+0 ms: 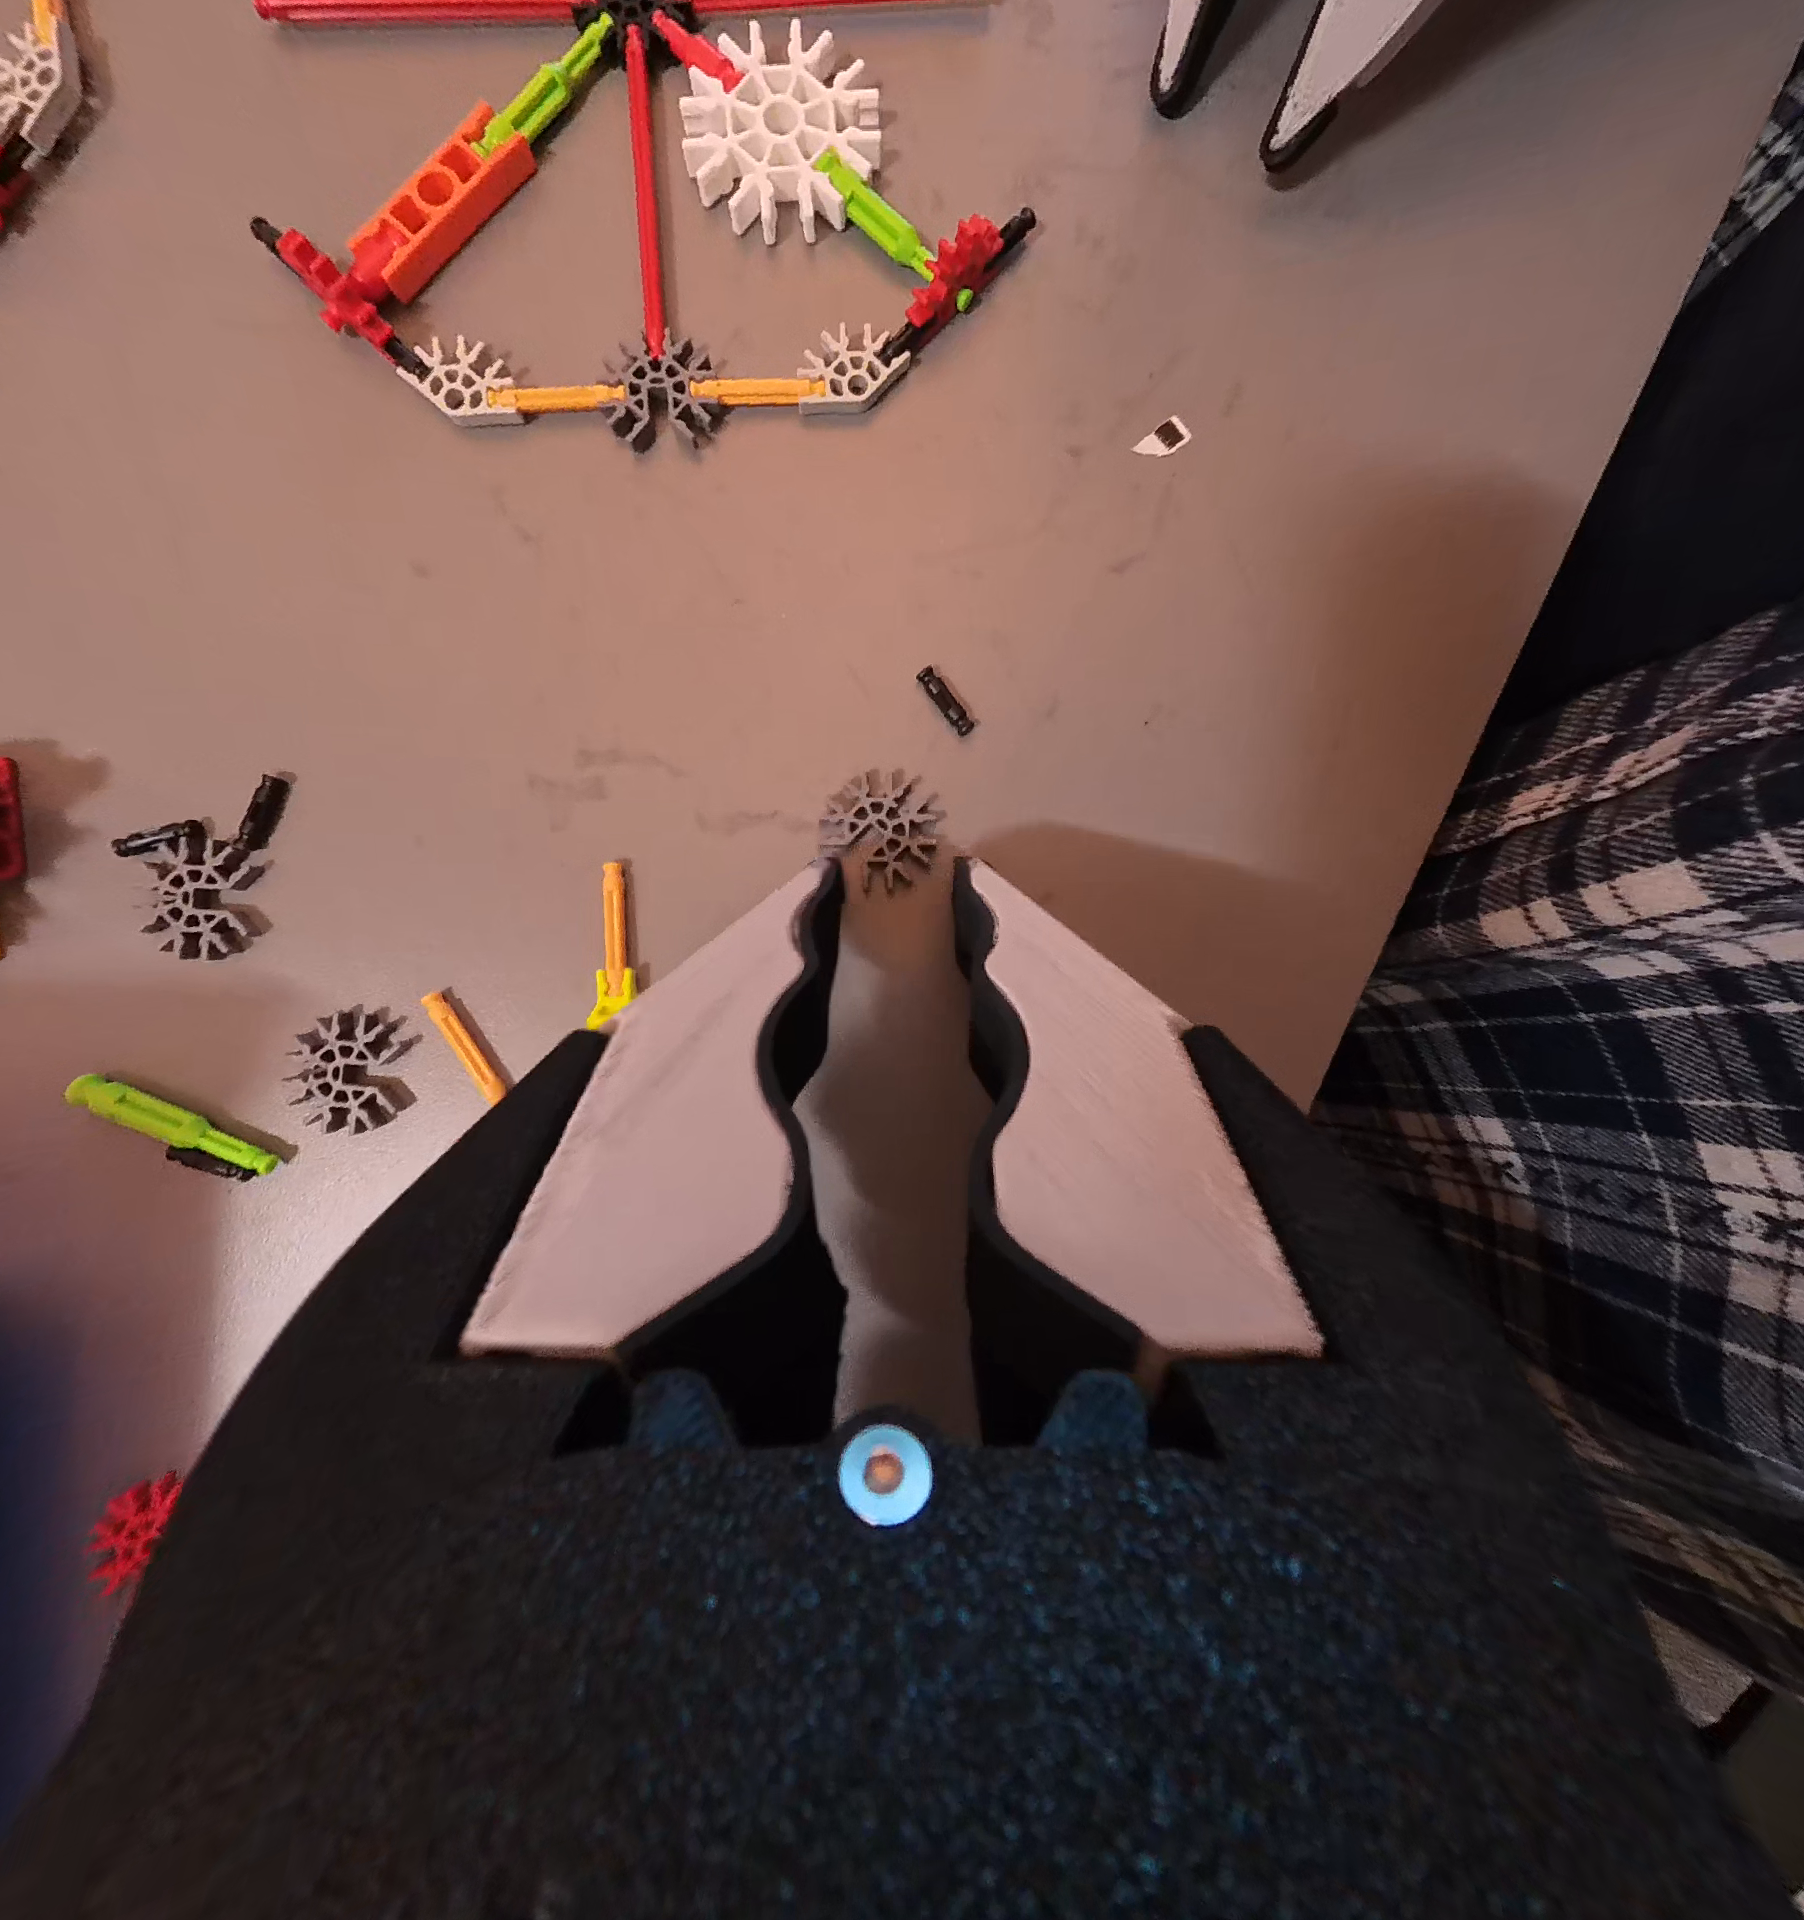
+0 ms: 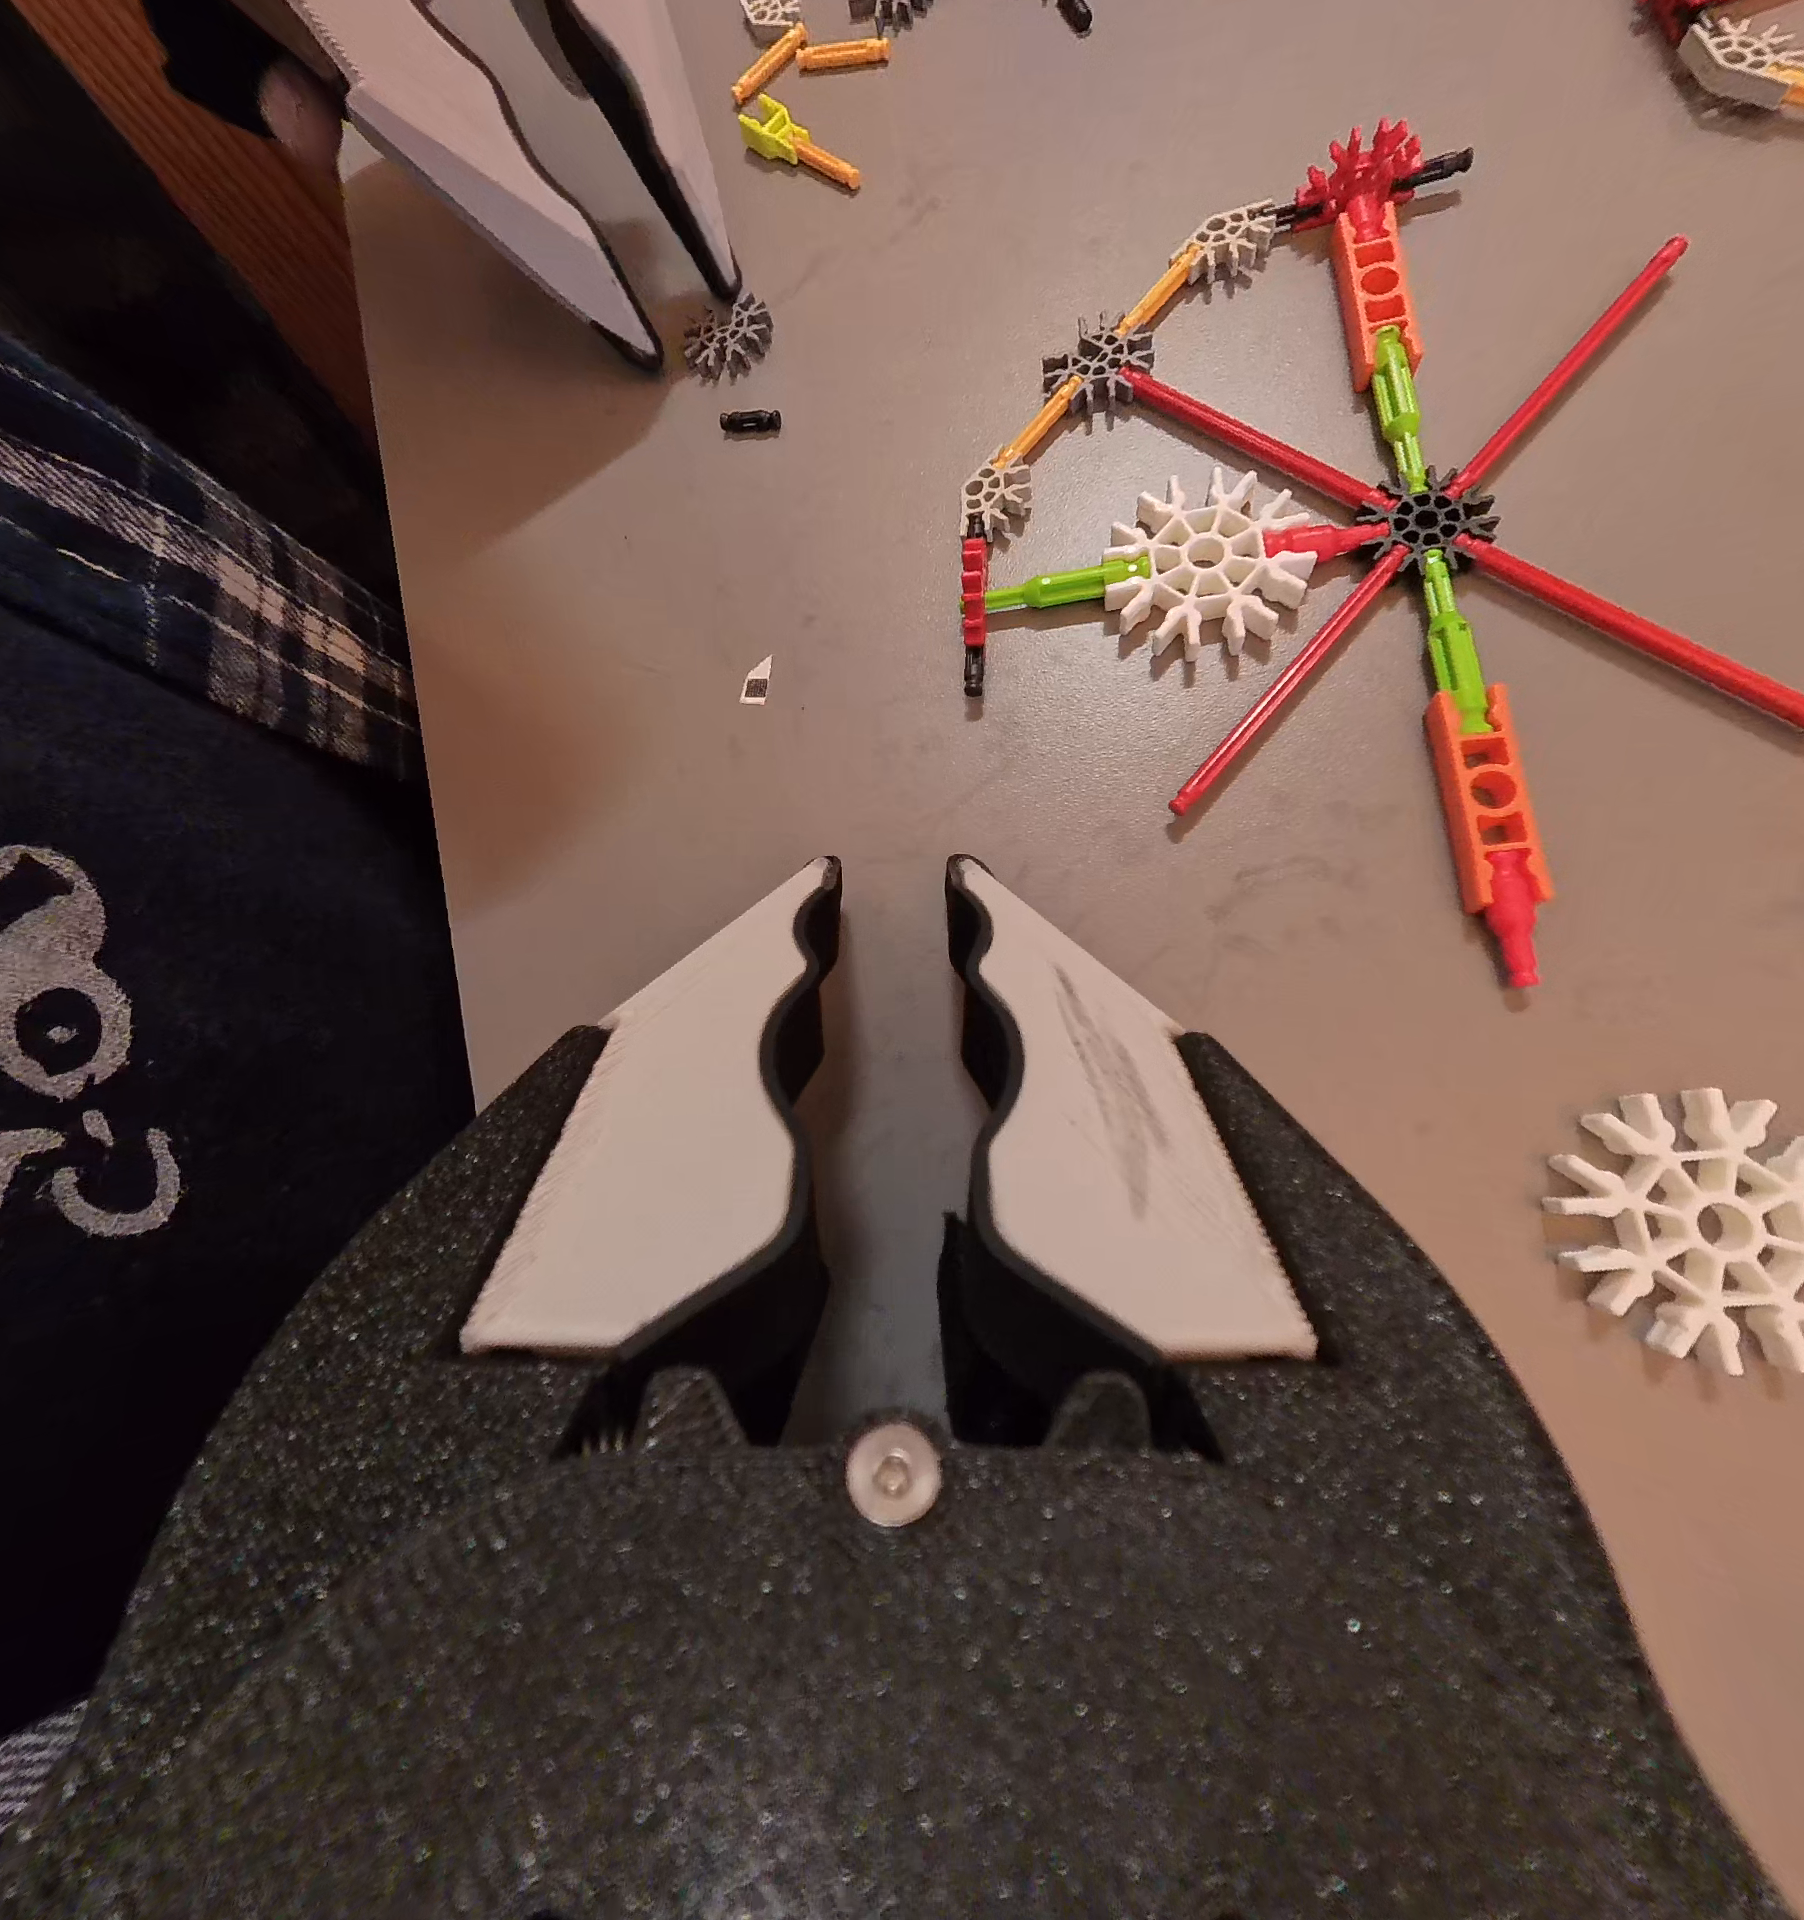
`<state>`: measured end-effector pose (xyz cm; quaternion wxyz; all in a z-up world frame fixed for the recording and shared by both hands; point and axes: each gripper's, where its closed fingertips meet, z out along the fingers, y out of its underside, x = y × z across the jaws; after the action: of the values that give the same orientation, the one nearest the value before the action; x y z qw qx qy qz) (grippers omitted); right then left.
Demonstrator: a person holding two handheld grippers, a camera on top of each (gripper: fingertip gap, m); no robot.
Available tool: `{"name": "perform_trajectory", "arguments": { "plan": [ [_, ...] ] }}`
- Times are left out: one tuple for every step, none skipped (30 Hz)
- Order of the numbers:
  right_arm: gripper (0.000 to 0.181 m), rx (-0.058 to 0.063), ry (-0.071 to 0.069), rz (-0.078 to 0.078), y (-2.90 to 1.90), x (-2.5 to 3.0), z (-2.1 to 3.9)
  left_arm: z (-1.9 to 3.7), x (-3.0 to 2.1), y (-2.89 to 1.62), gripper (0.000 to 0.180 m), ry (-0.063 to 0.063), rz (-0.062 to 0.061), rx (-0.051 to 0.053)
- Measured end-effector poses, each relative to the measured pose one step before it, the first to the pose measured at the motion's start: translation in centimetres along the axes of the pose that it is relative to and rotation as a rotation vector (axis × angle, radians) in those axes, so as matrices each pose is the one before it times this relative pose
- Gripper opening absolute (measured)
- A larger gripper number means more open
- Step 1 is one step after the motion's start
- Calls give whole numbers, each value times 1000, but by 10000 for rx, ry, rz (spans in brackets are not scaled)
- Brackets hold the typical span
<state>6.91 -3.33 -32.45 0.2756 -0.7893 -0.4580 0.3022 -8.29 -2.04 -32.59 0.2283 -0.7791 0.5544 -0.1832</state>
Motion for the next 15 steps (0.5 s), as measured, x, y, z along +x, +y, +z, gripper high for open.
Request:
{"name": "perform_trajectory", "arguments": {
  "plan": [
    [19, 1, 5, -4, 8, 5, -8, -200, -83, -34, 20, -12, -85, 54],
    [19, 2, 1, 1, -5, 3, -12, -206, -143, 16, 20, -45, -70, 30],
    [19, 2, -1, 4, 8, 4, -13, -201, -173, 65, 20, -86, -2, -19],
    [19, 1, -2, 3, -5, 4, 2, -199, -144, 112, 20, -68, 26, -51],
    [19, 1, -2, 1, 5, 0, -7, -237, -294, 218, 21, -137, 22, -99],
    [19, 5, 0, -1, -3, 7, -18, -296, -510, 252, 21, -216, -17, -93],
    [19, 24, 5, -19, -22, -11, -31, -347, -543, 198, 21, -186, -69, -33],
    [19, 49, 11, -43, -51, -32, -49, -367, -579, 156, 21, -188, -87, 5],
    [20, 22, 29, -47, -5, -18, -28, -337, -698, 157, 20, -255, -82, -14],
    [20, -15, 17, -80, 23, -54, 0, -283, -719, 145, 20, -263, -76, -28],
    [21, 44, -13, -195, -50, -186, -40, -200, -657, 88, 20, -225, -87, -29],
    [21, 130, 6, -273, -147, -246, -111, -122, -477, -48, 20, -149, -41, 8],
    [21, 120, 79, -188, -130, -97, -121, -80, -276, -223, 20, -70, 21, 67],
    [21, 117, 149, -103, -136, 49, -119, 9, -95, -341, 20, 18, 48, 92],
    [22, 150, 172, -94, -169, 97, -158, 85, -19, -389, 20, 37, 65, 83]
  ]
}}
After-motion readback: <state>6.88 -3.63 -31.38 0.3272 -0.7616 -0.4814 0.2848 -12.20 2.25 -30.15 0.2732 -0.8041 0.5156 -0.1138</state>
